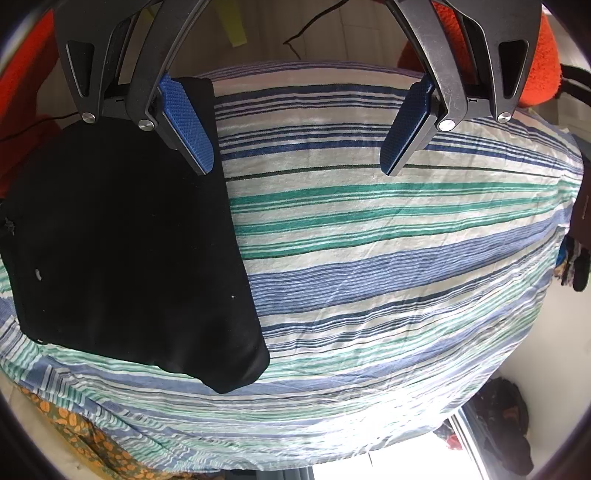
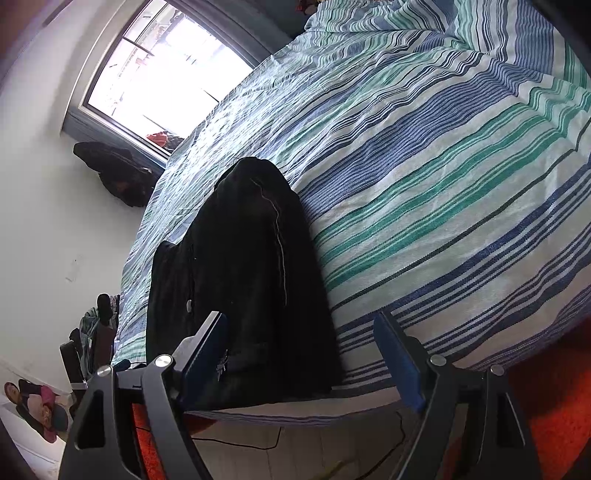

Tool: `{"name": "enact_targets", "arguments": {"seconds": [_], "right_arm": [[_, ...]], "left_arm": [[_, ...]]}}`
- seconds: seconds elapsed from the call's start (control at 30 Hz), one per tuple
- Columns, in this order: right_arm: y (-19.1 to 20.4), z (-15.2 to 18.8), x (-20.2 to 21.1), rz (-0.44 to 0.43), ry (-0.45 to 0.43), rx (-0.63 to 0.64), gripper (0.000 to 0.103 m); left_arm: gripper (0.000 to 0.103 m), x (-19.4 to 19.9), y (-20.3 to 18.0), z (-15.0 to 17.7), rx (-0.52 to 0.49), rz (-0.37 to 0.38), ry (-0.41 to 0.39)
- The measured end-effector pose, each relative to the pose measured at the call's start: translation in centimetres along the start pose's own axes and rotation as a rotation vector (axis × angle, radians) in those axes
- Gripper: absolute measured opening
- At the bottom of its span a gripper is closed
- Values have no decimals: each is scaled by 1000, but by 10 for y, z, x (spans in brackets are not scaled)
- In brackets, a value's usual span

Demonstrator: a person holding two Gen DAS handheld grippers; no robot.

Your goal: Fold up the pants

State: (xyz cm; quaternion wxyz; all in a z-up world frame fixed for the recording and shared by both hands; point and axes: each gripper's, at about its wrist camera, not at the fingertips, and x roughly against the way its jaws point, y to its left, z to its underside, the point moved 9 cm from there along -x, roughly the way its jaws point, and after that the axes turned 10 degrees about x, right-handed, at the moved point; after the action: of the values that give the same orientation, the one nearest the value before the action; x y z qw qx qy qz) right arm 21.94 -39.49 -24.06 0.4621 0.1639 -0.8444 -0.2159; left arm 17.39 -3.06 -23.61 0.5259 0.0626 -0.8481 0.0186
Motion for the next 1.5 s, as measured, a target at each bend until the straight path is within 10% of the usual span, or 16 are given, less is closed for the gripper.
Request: {"name": "enact_targets", "arguments": {"seconds": [1.5], "right_arm": [[-3, -1, -2, -45, 14, -34, 81]], "left_arm": [[93, -4, 0, -6, 25, 55, 13]]}}
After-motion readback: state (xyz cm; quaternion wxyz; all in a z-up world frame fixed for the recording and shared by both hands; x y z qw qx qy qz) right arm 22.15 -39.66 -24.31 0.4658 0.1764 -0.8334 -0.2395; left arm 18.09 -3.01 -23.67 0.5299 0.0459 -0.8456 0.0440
